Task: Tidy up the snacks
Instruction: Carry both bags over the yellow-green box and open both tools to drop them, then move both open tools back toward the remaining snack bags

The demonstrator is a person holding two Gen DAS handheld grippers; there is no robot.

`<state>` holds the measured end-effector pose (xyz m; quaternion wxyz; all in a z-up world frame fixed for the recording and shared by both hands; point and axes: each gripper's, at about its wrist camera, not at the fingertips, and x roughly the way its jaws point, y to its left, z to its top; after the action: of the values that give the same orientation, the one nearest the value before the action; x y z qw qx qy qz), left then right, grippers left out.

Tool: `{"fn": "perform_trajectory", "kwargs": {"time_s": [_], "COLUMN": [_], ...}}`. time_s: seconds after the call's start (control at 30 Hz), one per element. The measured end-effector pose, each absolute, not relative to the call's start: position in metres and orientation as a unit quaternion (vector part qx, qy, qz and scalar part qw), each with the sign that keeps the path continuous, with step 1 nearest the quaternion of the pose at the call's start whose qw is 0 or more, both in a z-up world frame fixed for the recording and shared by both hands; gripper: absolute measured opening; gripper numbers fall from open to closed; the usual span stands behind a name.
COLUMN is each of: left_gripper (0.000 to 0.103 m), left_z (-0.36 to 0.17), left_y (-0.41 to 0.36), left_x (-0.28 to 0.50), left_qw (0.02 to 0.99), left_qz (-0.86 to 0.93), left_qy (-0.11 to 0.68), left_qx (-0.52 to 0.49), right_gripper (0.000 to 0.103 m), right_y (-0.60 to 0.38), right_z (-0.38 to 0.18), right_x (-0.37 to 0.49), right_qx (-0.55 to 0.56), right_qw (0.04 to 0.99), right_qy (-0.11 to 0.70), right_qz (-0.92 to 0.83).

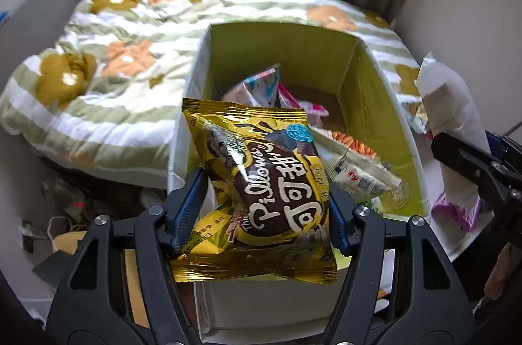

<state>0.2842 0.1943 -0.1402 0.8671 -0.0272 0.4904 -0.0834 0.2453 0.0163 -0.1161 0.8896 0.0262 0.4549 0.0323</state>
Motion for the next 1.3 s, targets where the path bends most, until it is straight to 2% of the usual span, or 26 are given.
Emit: {"fn": "perform_trajectory", "kwargs": {"time_s": [0.07,0.1,0.13,0.7,0.77,0.8,0.83,1.03,1.3], "left_gripper": [0.078,0.096,0.102,0.102,0.102,0.102,0.102,0.102,0.102], "left_z": [-0.145,-0.146,-0.147,-0.136,-0.139,-0.140,-0.142,-0.153,-0.135], "left_y": [0.196,0.196,0.197,0.208,0.208,0.208,0.208,0.211,0.208], "left_x": [0.288,0.290,0.291,0.285,0.286,0.286,0.284,0.276,0.266], "left_qw": [0.865,0.865,0.867,0.878,0.878,0.877,0.876,0.869,0.879], "left_qz": [-0.092,-0.091,-0.087,-0.061,-0.052,-0.051,-0.050,-0.049,-0.049], "left_qy": [0.492,0.493,0.490,0.474,0.477,0.478,0.480,0.493,0.473], "left_qx": [-0.026,-0.023,-0.018,0.008,0.011,0.011,0.010,0.005,0.005], "right_gripper": [0.059,0.059,0.059,0.060,0.071,0.089,0.099,0.099,0.099], "right_y": [0.017,0.017,0.016,0.006,0.003,0.002,0.002,0.002,0.009], "right_z": [-0.118,-0.120,-0.120,-0.145,-0.142,-0.140,-0.139,-0.147,-0.133], "right_x": [0.246,0.247,0.248,0.288,0.287,0.286,0.284,0.274,0.258], "right_qx": [0.027,0.027,0.027,0.062,0.077,0.083,0.085,0.078,0.074], "right_qw": [0.888,0.886,0.885,0.866,0.873,0.877,0.879,0.873,0.882], "right_qy": [0.459,0.462,0.464,0.496,0.481,0.473,0.468,0.480,0.464], "right_qz": [0.022,0.017,0.012,0.015,0.021,0.023,0.027,0.029,0.038]}}
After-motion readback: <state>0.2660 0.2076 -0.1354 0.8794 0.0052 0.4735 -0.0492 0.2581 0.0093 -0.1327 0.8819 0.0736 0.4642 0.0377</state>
